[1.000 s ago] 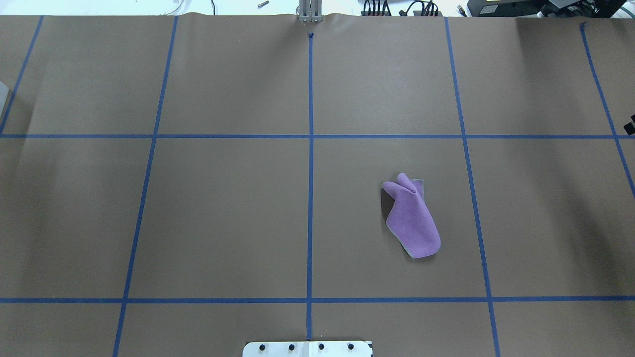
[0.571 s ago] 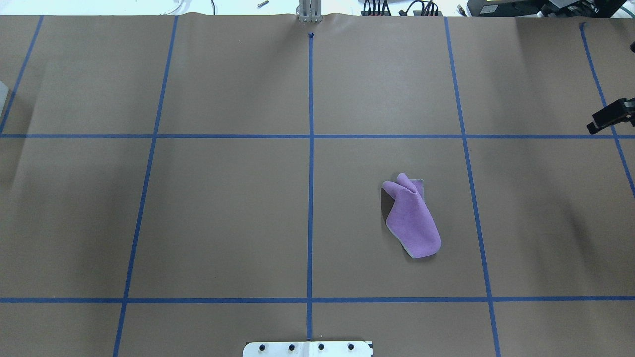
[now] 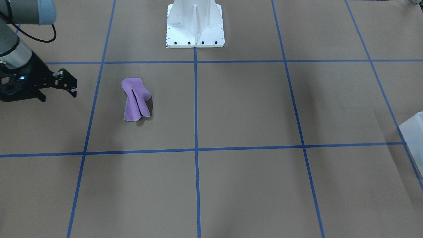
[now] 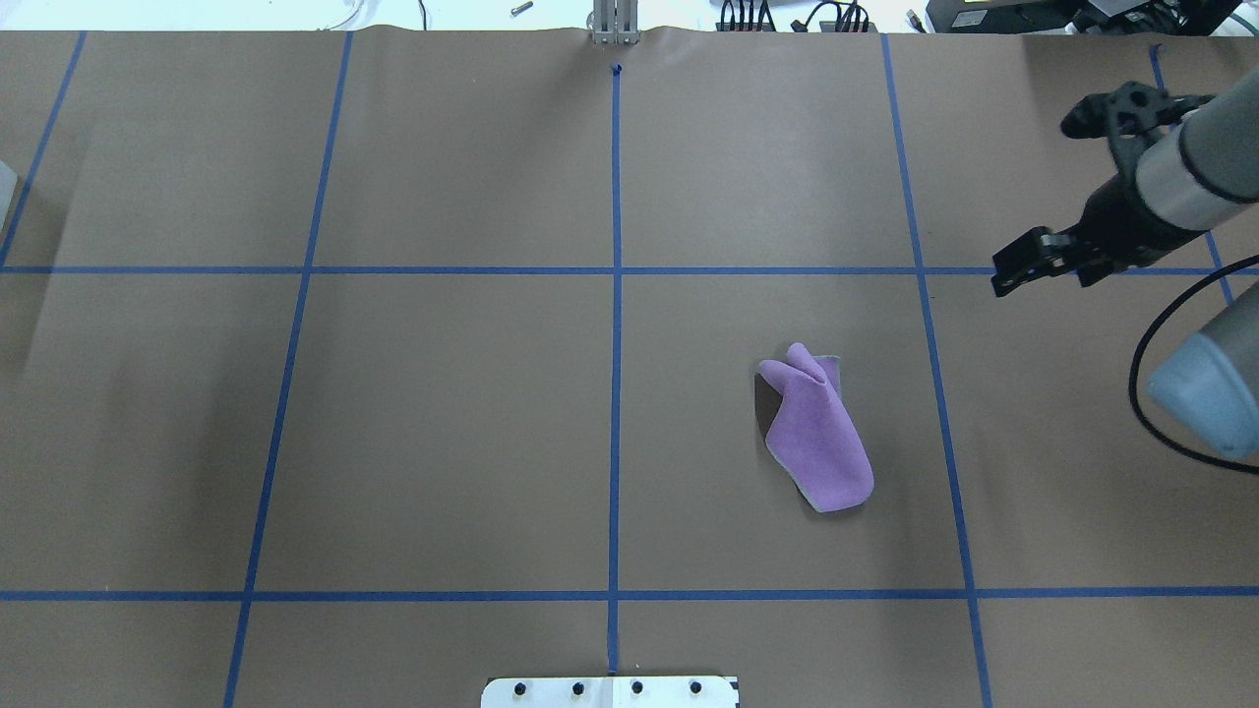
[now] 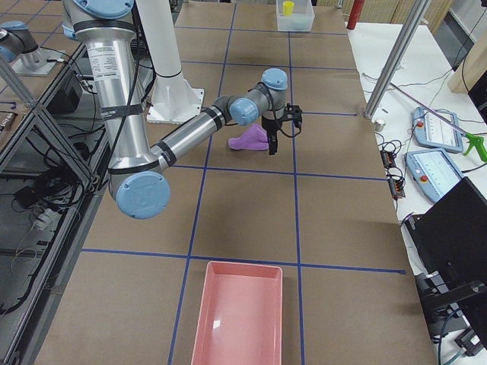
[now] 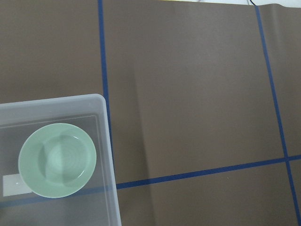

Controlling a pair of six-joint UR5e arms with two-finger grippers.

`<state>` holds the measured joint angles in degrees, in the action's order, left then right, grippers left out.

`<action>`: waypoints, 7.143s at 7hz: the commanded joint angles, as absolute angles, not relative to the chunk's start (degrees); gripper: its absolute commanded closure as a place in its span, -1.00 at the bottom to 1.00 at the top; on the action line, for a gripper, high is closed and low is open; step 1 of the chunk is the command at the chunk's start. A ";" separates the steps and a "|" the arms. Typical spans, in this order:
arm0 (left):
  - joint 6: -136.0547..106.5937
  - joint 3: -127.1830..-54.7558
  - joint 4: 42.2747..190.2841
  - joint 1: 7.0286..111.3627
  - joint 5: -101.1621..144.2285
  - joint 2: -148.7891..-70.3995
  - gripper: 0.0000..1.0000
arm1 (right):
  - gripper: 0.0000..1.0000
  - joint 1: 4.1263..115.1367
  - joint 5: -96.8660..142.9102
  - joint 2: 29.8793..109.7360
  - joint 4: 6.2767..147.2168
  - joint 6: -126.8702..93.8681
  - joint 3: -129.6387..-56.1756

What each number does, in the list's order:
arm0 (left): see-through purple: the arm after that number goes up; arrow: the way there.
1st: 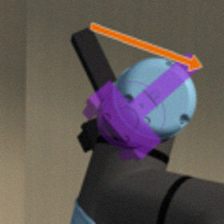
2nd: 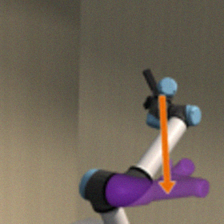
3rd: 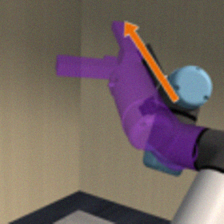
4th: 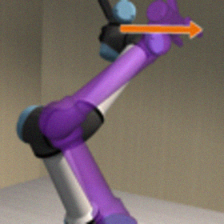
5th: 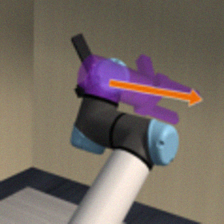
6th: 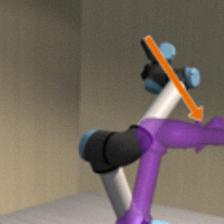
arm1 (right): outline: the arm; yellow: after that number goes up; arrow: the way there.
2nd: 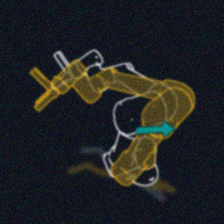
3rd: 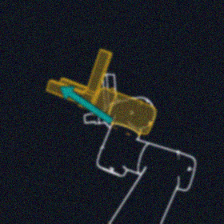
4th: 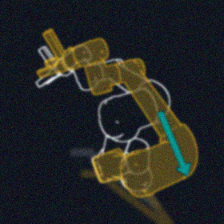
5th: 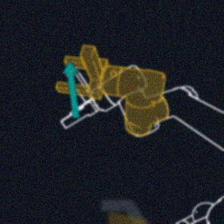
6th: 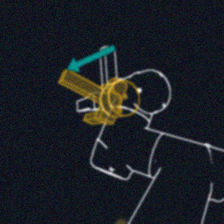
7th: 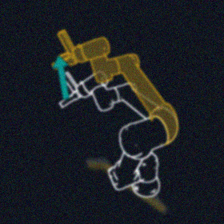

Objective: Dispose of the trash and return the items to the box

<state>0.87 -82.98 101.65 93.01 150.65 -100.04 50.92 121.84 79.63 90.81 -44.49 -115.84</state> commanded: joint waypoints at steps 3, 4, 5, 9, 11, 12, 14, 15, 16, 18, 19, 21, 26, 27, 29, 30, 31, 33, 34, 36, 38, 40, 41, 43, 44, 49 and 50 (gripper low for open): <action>1.23 -91.11 102.66 91.85 145.58 -95.21 -0.98 | -0.98 30.17 108.29 77.26 84.94 -60.97 -116.90; 1.14 -92.62 102.66 91.85 144.68 -94.49 -0.98 | -0.94 29.02 107.41 75.08 84.03 -63.26 -116.29; 1.23 -92.98 102.66 91.85 144.67 -94.40 -0.98 | -0.85 28.83 107.32 74.19 84.02 -65.02 -115.50; 1.32 -93.34 102.74 91.76 144.40 -93.69 -0.98 | -0.34 29.26 101.17 74.27 83.67 -63.20 -113.20; 1.32 -93.60 102.74 91.76 144.32 -93.69 -0.98 | 0.76 29.79 100.72 71.64 83.76 -63.28 -113.20; 1.32 -93.60 102.74 91.76 144.32 -93.60 -0.98 | 1.00 29.97 100.72 71.63 83.76 -63.28 -113.29; 1.32 -93.60 102.74 91.76 144.32 -93.60 -0.98 | 1.00 30.50 100.63 71.89 83.76 -63.19 -113.64; 1.32 -93.60 102.74 91.76 144.32 -93.60 -0.98 | 1.00 32.06 101.42 71.81 84.28 -63.11 -114.16; 1.32 -93.60 102.74 91.76 143.79 -92.82 -0.98 | 1.00 33.82 102.30 71.81 84.64 -63.02 -114.78; 1.32 -93.69 102.48 91.23 136.36 -89.57 -0.98 | 1.00 41.35 108.51 72.59 86.03 -55.43 -114.70; 1.41 -93.52 102.05 91.06 135.80 -88.52 -0.98 | 1.00 47.49 113.24 72.68 90.48 -47.80 -114.70; 6.47 -93.26 101.95 90.26 135.97 -85.88 -0.98 | 1.00 60.75 119.94 79.41 93.60 -27.79 -114.52; 7.12 -92.37 97.12 90.62 137.02 -83.14 -0.98 | 1.00 93.10 131.92 91.66 99.65 15.92 -101.73; 7.21 -92.46 97.29 90.62 137.02 -83.06 -0.98 | 1.00 98.65 130.62 91.93 102.45 20.69 -99.86; 7.21 -92.46 97.56 90.53 137.02 -83.06 -0.98 | 1.00 103.44 126.85 93.93 102.05 29.85 -92.84; 7.21 -92.46 97.56 90.61 137.02 -82.97 -0.98 | 1.00 103.36 126.04 96.57 99.69 29.27 -90.90; 7.21 -92.37 97.56 90.53 137.02 -83.06 -0.98 | 1.00 103.36 126.21 96.50 94.53 29.01 -85.48; 7.21 -92.46 97.30 90.53 137.11 -82.79 -0.98 | 1.00 101.35 126.47 95.89 89.40 21.75 -81.22; 7.21 -92.20 97.03 90.61 137.11 -82.79 -0.98 | 1.00 99.86 126.74 95.71 89.21 18.49 -81.21; 7.12 -92.11 96.94 90.53 137.11 -82.62 -0.98 | -0.99 97.31 128.40 93.36 87.99 17.58 -81.21; 7.03 -91.67 96.77 90.79 137.98 -81.48 -0.98 | -1.00 96.60 128.67 88.35 88.24 17.06 -81.12; 6.94 -93.50 87.08 90.79 137.38 -81.39 -0.98 | -1.00 95.46 131.64 86.23 87.98 10.50 -81.73; 7.38 -96.39 82.75 90.97 137.20 -81.13 -0.98 | -1.00 95.28 133.92 85.44 87.89 9.24 -82.17; 7.21 -103.68 78.24 93.76 137.63 -79.20 -0.98 | -1.00 95.27 133.42 87.52 88.07 9.66 -84.11; 7.73 -103.80 78.92 98.39 138.51 -80.32 -0.98 | -1.00 95.27 133.77 90.67 87.81 10.19 -85.50; 7.65 -104.50 83.67 98.61 138.08 -80.33 -0.98 | -1.00 92.11 132.01 90.44 88.07 9.58 -90.26; 7.73 -104.50 83.76 98.61 138.08 -80.33 -0.98 | -1.00 92.11 132.27 90.61 88.07 9.41 -90.18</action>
<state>7.67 -104.47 83.45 98.59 138.09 -80.46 92.23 132.15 90.54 88.17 9.54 -90.14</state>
